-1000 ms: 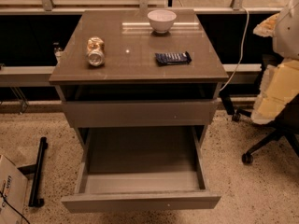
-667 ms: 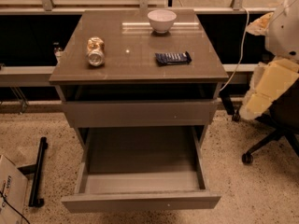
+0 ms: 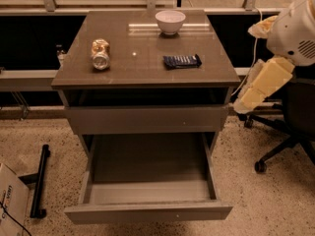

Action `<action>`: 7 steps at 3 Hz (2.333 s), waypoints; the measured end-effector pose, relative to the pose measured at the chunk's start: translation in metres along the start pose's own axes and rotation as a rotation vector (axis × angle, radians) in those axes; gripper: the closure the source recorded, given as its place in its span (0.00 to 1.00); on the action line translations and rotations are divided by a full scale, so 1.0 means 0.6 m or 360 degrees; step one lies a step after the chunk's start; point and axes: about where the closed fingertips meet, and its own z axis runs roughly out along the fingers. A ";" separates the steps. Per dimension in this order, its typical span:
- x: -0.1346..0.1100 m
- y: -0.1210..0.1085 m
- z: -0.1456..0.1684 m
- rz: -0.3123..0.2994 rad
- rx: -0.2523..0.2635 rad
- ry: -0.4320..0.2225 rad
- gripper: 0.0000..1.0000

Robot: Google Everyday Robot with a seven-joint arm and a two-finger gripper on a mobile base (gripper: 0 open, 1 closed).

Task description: Place rxbar blueberry into middle drawer

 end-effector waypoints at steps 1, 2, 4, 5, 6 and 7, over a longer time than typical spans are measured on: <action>-0.005 -0.023 0.030 0.0010 -0.0031 -0.0056 0.00; -0.013 -0.049 0.064 -0.0017 -0.0081 -0.0094 0.00; -0.016 -0.050 0.073 0.0020 -0.0066 -0.0140 0.00; -0.052 -0.085 0.130 0.0091 -0.0016 -0.0280 0.00; -0.072 -0.117 0.174 0.0134 0.0008 -0.0350 0.00; -0.082 -0.152 0.216 0.0192 0.0003 -0.0409 0.00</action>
Offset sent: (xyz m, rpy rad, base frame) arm 0.0691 0.0152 -0.0288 0.0787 0.0295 0.0881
